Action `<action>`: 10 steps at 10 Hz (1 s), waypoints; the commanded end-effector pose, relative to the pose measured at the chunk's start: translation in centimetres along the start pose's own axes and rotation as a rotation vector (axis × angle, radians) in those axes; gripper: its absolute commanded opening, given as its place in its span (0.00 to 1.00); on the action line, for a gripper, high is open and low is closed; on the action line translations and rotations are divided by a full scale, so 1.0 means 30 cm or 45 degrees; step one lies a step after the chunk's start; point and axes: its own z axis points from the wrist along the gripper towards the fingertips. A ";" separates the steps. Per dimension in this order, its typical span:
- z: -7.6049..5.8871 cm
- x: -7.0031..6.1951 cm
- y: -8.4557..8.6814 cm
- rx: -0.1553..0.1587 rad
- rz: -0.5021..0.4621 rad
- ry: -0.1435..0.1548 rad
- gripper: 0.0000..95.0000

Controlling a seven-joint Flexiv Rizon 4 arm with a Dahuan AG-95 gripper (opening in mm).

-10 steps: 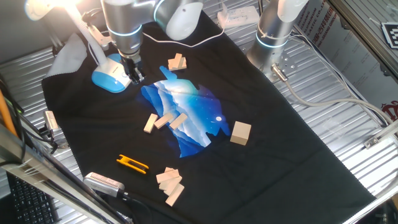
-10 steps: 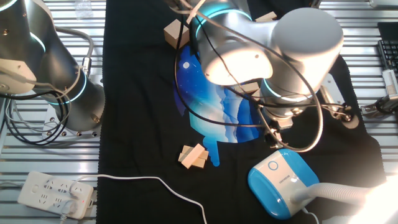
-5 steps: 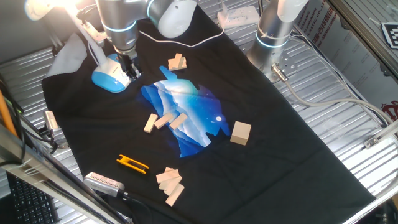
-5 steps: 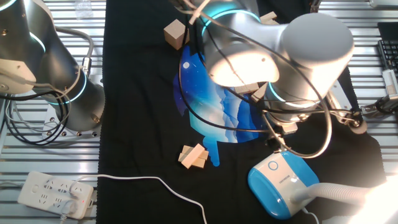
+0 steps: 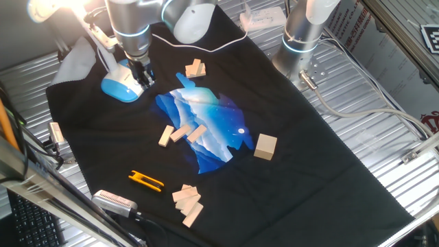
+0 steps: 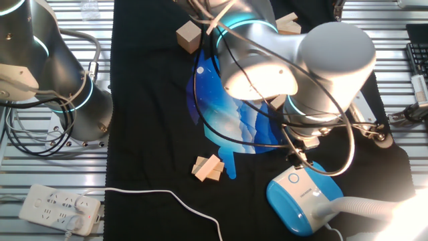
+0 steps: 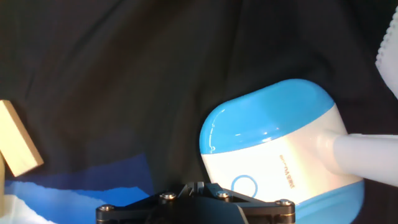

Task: Turn off the desk lamp by pressing the button

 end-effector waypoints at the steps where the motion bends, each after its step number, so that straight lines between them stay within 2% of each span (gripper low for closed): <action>1: 0.004 0.020 -0.020 -0.004 -0.013 -0.001 0.00; 4: 0.008 0.040 -0.044 -0.007 -0.030 -0.003 0.00; 6: 0.007 0.029 -0.048 -0.009 -0.036 0.001 0.00; 10: 0.016 0.009 -0.059 0.024 -0.073 0.009 0.00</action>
